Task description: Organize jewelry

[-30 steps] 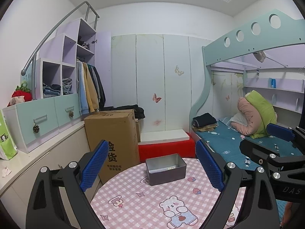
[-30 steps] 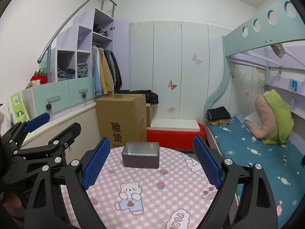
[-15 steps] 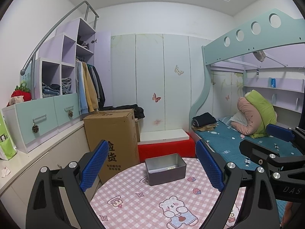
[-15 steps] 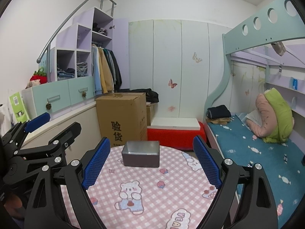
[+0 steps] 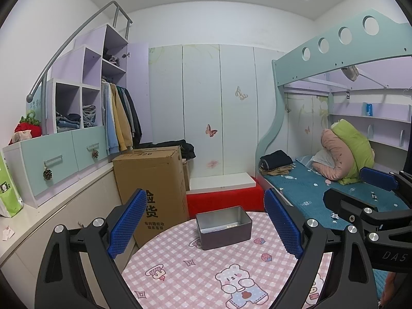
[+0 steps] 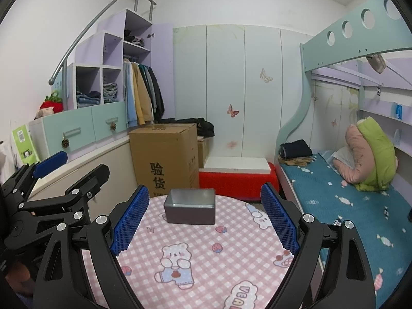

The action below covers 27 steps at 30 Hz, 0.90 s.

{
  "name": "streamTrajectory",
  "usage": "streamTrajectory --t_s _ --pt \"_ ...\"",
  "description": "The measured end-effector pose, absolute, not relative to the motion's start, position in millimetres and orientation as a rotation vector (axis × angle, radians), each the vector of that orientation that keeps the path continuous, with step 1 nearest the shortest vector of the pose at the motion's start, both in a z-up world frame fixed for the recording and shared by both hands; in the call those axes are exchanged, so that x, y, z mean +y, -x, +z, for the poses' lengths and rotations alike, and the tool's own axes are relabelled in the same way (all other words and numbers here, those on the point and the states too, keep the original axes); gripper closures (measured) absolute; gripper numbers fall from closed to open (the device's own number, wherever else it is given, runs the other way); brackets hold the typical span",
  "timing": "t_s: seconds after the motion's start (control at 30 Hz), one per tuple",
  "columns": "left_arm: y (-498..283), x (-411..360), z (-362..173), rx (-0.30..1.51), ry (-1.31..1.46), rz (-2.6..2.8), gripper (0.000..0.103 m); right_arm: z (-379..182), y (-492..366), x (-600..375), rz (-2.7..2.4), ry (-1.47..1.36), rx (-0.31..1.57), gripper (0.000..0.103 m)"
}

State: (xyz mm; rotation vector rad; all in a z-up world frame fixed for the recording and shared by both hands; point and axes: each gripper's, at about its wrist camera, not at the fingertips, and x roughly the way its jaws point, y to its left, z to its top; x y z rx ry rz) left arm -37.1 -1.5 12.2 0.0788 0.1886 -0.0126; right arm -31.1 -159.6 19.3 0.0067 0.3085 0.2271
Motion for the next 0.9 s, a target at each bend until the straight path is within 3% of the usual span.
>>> streamTrajectory --t_s 0.9 --pt "34.1 -2.4 10.4 0.193 -0.080 -0.014 0.014 13.0 29.6 -157.0 0.225 -0.008 0.317 0.017"
